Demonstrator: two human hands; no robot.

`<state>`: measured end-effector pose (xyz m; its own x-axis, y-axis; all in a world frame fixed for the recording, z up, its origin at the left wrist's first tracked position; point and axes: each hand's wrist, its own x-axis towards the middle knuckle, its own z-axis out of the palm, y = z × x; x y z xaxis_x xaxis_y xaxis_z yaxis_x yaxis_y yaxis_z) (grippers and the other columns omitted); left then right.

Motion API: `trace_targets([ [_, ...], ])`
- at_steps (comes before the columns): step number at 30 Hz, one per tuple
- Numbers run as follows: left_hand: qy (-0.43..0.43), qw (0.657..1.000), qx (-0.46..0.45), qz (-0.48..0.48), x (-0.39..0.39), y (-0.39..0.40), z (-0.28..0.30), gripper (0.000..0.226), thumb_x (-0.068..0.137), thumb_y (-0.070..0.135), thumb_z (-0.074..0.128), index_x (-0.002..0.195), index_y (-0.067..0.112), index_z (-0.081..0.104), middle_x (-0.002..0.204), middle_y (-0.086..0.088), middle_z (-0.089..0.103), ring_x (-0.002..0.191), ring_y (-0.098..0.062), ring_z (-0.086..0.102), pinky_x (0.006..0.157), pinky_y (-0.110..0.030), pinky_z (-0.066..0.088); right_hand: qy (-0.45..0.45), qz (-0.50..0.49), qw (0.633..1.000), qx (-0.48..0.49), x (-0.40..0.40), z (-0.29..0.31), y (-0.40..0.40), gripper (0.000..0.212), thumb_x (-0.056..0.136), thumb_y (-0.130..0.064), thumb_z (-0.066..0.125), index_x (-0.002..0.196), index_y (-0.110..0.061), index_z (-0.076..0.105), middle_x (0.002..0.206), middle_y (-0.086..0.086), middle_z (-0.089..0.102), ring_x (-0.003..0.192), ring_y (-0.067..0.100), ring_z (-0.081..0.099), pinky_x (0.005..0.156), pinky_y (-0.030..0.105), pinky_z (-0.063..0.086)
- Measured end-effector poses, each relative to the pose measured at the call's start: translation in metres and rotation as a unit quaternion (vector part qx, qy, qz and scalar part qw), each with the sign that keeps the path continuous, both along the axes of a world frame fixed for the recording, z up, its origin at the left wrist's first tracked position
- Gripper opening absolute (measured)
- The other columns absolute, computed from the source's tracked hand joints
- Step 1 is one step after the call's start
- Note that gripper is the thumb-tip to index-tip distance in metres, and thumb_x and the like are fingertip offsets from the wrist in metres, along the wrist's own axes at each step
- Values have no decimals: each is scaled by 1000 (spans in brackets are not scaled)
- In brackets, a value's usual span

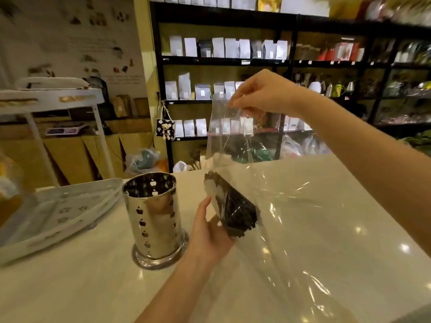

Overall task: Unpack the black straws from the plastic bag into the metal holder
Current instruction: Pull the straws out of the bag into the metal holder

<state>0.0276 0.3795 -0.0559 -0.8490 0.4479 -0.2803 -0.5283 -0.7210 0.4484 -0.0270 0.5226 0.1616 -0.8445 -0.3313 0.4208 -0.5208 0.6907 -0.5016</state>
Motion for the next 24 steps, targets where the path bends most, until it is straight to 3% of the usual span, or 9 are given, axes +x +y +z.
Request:
trace_targets([
  [3, 29, 998, 60, 9, 0, 0, 20, 76, 57, 35, 73, 122, 2, 50, 121, -22, 60, 109, -34, 57, 101, -37, 41, 17, 2, 998, -67, 6, 15, 0, 9, 87, -18, 62, 86, -15, 71, 67, 2, 64, 52, 5, 56, 52, 17, 53],
  [6, 88, 993, 80, -12, 4, -8, 42, 65, 59, 33, 74, 111, -2, 60, 97, -23, 68, 82, -31, 68, 79, -33, 55, 27, 11, 990, -138, 12, 24, -7, 8, 87, -16, 62, 86, -15, 70, 63, 1, 62, 46, 2, 55, 49, 15, 49],
  [8, 109, 990, 93, -9, 4, -19, 53, 63, 60, 32, 75, 113, 2, 58, 84, -20, 70, 70, -28, 69, 75, -33, 56, 39, 13, 987, -158, 15, 29, -13, 8, 87, -17, 62, 88, -14, 70, 65, 1, 62, 48, 3, 55, 50, 14, 49],
  [10, 128, 988, 87, -5, 2, -34, 63, 63, 65, 33, 72, 119, 4, 54, 86, -19, 69, 73, -27, 69, 77, -35, 55, 48, 19, 984, -172, 18, 34, -21, 11, 87, -19, 62, 92, -13, 69, 68, 1, 61, 53, 5, 56, 55, 19, 50],
  [13, 142, 987, 75, -15, -5, -59, 79, 63, 73, 35, 68, 124, 3, 49, 105, -25, 63, 94, -32, 64, 77, -45, 57, 59, 26, 977, -201, 19, 40, -32, 11, 89, -19, 59, 93, -13, 68, 69, 4, 60, 56, 11, 55, 58, 25, 49],
  [15, 151, 987, 57, -10, -13, -74, 87, 62, 76, 34, 66, 126, 5, 46, 107, -25, 62, 98, -32, 62, 82, -47, 55, 70, 17, 972, -224, 16, 41, -39, 11, 90, -19, 57, 88, -18, 68, 66, 3, 60, 50, 10, 55, 53, 23, 50],
  [17, 179, 984, 21, -2, -22, -90, 94, 58, 75, 30, 67, 125, 7, 47, 96, -21, 67, 88, -30, 66, 82, -44, 55, 77, 8, 967, -242, 11, 40, -45, 13, 91, -20, 56, 91, -18, 68, 63, 3, 61, 43, 7, 54, 47, 20, 50],
  [22, 191, 977, -77, 52, -47, -126, 115, 44, 62, 16, 71, 100, 9, 51, 69, -22, 72, 69, -31, 71, 58, -41, 60, 60, -19, 956, -288, -13, 27, -57, 14, 91, -22, 57, 81, -26, 67, 46, -7, 64, 38, 5, 54, 40, 17, 46],
  [24, 177, 974, -124, 68, -63, -137, 119, 45, 60, 15, 72, 100, 10, 52, 66, -19, 73, 64, -30, 71, 59, -43, 59, 41, -22, 951, -307, -28, 22, -60, 14, 91, -22, 57, 82, -25, 66, 43, -9, 63, 34, 3, 52, 39, 15, 46],
])
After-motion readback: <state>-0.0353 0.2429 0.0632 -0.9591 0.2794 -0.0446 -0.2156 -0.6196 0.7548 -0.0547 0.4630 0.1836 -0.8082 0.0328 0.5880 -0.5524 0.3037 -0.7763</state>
